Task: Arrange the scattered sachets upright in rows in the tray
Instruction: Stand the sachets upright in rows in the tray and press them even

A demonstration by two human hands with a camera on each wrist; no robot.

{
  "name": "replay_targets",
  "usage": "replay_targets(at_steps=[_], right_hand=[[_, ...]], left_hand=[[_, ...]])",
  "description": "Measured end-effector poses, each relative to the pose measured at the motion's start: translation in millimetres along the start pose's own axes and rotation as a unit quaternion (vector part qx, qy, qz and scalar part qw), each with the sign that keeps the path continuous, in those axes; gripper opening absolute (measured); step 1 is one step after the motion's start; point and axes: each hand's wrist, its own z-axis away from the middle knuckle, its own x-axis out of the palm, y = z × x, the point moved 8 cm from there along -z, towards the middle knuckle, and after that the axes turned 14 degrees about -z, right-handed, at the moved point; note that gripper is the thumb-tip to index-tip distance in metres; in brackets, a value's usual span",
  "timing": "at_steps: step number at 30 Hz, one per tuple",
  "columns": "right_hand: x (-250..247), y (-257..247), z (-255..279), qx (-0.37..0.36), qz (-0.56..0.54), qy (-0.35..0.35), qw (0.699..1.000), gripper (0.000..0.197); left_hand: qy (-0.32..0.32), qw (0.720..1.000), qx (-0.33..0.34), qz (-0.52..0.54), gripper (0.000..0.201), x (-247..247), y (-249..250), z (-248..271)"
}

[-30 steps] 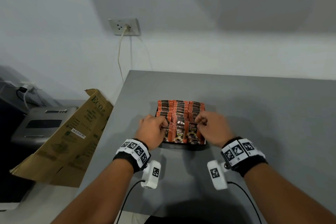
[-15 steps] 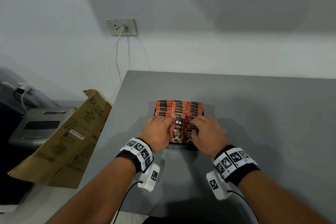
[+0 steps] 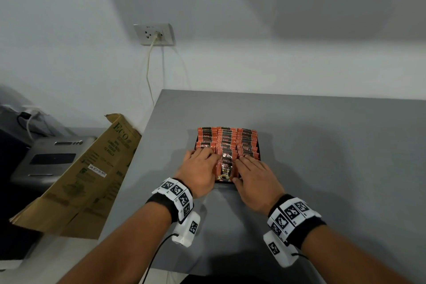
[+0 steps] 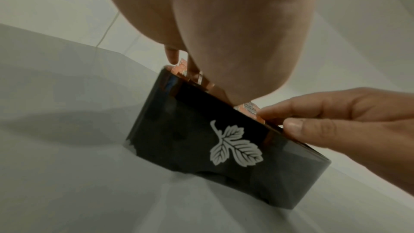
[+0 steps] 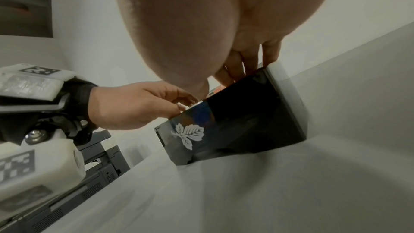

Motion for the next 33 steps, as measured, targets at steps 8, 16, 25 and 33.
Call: replay_targets(at_steps=[8, 16, 25, 33], right_hand=[[-2, 7, -14, 0.039, 0.012, 0.018, 0.999, 0.071], [0, 10, -19, 0.049, 0.020, 0.007, 0.999, 0.075], [-3, 17, -29, 0.075, 0.019, -0.001, 0.997, 0.082], [-10, 21, -37, 0.075, 0.025, 0.017, 0.997, 0.085]], left_hand=[[-0.031, 0.997, -0.065, 0.014, 0.068, 6, -9, -3], [-0.019, 0.997, -0.077, 0.013, 0.071, 6, -10, -4], [-0.054, 0.995, -0.079, -0.001, 0.071, 9, -10, -11], [-0.025, 0.996, -0.080, -0.014, 0.070, -2, -4, -20]])
